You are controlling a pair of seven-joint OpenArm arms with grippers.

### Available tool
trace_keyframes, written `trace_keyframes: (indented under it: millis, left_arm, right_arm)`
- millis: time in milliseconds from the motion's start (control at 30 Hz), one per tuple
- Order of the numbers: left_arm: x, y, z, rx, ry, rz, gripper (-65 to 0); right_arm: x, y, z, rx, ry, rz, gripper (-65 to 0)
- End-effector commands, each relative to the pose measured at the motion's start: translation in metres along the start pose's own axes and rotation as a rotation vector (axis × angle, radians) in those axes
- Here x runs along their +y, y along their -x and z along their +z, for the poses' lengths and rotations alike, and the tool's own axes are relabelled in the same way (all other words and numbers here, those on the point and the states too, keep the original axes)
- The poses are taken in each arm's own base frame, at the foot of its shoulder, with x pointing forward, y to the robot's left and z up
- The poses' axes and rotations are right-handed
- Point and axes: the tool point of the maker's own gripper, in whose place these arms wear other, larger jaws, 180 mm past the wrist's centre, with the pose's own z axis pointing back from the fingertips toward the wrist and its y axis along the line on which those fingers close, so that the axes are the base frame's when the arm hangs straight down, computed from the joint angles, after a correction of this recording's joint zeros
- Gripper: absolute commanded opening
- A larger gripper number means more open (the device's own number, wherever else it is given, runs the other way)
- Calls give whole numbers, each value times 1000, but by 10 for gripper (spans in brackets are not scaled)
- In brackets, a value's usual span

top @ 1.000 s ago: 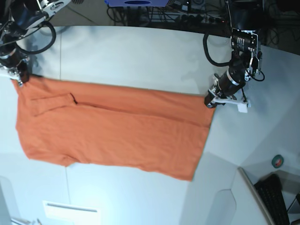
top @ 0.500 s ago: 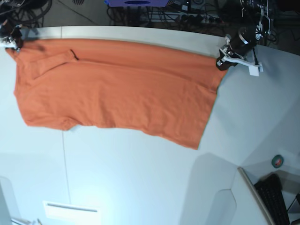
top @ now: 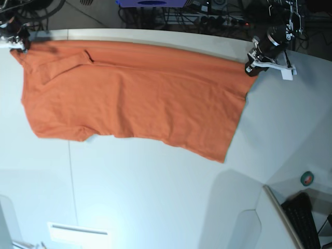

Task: Layout the t-shirt on the table in an organized manner, then fold the t-shirt properly
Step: 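Release the shirt and raise both grippers away from the fold, then lower both grippers onto the folded shirt's opposite long edge and grasp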

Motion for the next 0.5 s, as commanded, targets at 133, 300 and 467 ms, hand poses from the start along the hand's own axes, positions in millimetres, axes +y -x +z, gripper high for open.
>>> trace_keyframes:
  millis: [133,300,467]
  left_arm:
    - [4,-12,6,-40,-6,-8,-434]
    - [16,-27,16,-87,-33,6,-181]
    - [27,-67,35,-200,-62,8,-158]
  right_arm:
    - [-4,-8,12,8,16,31,-425]
    - [-16,-16,29,-12,57,26,-422]
    - [-11,-41,35,-71,60,71,-422]
